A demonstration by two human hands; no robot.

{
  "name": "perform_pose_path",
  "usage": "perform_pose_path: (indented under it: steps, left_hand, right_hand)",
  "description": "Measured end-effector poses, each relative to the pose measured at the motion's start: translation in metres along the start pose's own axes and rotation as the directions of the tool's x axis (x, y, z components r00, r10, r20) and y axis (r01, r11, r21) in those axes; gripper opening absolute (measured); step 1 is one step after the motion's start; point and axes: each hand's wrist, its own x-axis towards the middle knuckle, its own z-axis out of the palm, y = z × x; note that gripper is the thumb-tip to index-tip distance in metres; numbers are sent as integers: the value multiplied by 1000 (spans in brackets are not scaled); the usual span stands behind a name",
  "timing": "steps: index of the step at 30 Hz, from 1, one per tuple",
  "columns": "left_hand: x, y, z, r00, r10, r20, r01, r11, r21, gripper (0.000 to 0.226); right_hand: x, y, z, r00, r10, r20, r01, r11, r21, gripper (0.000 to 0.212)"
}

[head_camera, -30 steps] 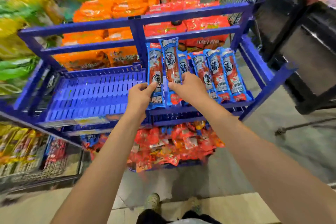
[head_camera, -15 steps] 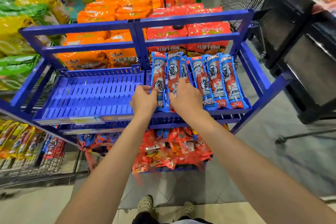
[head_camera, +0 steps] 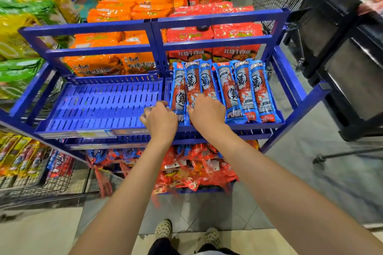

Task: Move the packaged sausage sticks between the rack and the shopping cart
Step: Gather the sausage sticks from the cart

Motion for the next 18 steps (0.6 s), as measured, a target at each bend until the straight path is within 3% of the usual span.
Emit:
perform_pose_path:
  steps: [7, 13, 18]
  left_hand:
    - [3, -7, -2, 995, 61, 82, -67, 995, 69, 58]
    - [-2, 2, -3, 998, 64, -6, -63, 995, 73, 42]
    - [-8, 3, 3, 998, 55, -44, -54, 998, 33, 36]
  right_hand:
    - [0, 8, 4, 999, 25, -23, -25, 1000, 19, 52]
    - [-5, 13, 9, 999, 26, -22, -22, 986, 166, 44]
    - [-6, 17, 14, 995, 65, -71, -49, 977, 208, 52]
